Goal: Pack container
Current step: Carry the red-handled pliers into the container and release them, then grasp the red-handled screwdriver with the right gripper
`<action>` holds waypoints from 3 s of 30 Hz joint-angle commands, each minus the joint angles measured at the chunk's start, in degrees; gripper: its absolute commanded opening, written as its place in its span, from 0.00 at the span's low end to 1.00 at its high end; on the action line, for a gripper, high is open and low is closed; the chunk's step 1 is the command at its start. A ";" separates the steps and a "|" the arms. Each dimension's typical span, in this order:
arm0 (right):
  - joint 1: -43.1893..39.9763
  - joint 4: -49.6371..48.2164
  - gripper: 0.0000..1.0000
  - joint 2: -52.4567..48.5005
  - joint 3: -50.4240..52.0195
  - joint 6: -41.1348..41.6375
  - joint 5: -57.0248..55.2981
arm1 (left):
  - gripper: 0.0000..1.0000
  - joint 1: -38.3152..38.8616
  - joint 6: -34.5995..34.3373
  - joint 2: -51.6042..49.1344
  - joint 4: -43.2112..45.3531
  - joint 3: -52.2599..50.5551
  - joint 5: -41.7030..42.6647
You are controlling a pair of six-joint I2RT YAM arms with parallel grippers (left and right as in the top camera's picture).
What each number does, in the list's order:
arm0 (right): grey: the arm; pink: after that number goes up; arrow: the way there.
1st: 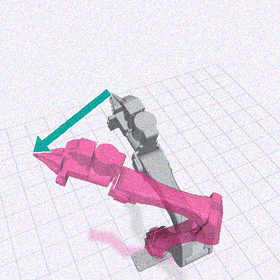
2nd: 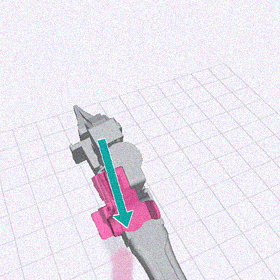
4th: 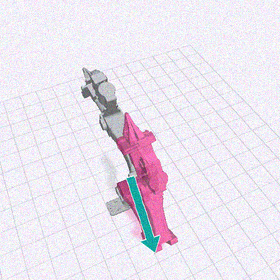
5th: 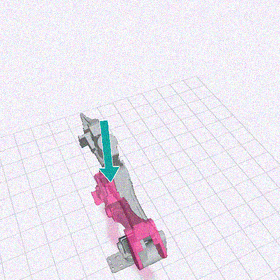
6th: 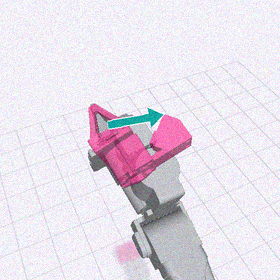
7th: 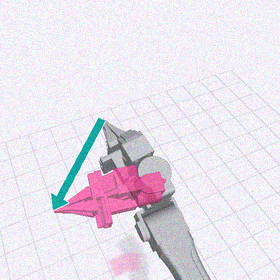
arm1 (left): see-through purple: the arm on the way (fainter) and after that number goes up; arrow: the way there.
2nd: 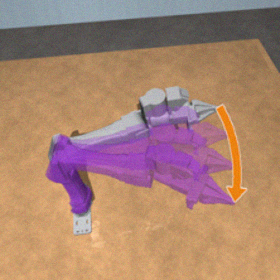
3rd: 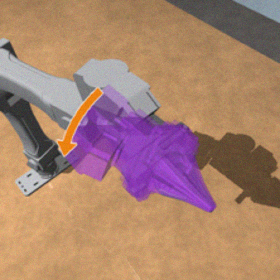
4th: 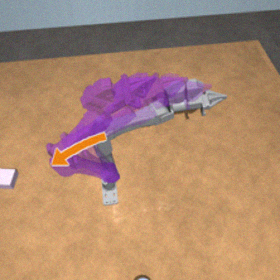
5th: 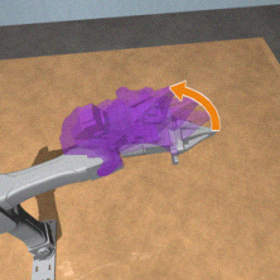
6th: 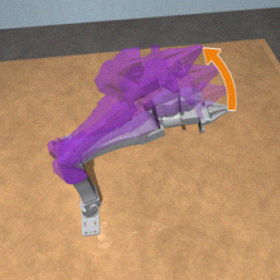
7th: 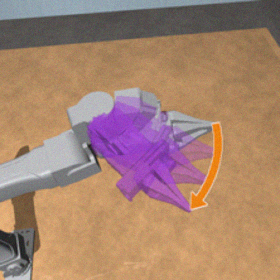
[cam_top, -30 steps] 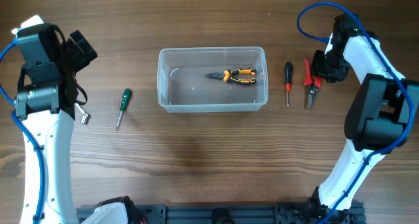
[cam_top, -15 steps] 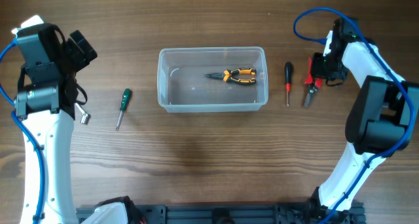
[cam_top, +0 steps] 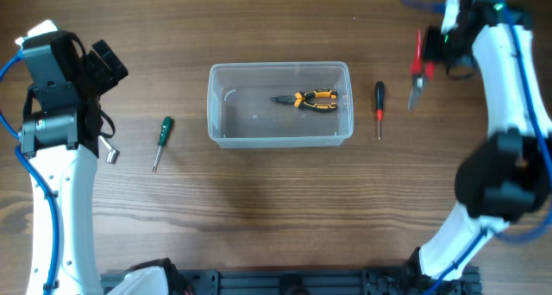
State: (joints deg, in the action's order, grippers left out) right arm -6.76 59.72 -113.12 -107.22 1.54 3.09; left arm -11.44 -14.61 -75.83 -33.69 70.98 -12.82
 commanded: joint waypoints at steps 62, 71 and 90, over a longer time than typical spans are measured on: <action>5.42 -1.81 0.58 -6.38 12.68 12.59 -0.09 | 1.00 -0.35 0.92 -0.15 -0.07 1.27 -0.55; 6.97 -12.94 0.48 -6.58 23.19 11.93 -0.79 | 1.00 -0.35 0.92 -0.15 -0.07 1.27 -0.55; 6.97 -16.00 0.04 -8.09 26.34 11.93 -4.98 | 1.00 -0.35 0.92 -0.15 -0.07 1.27 -0.55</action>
State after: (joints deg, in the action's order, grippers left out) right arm -0.12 43.27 -119.07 -81.45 13.26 0.82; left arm -11.44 -14.61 -75.88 -33.91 71.00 -12.82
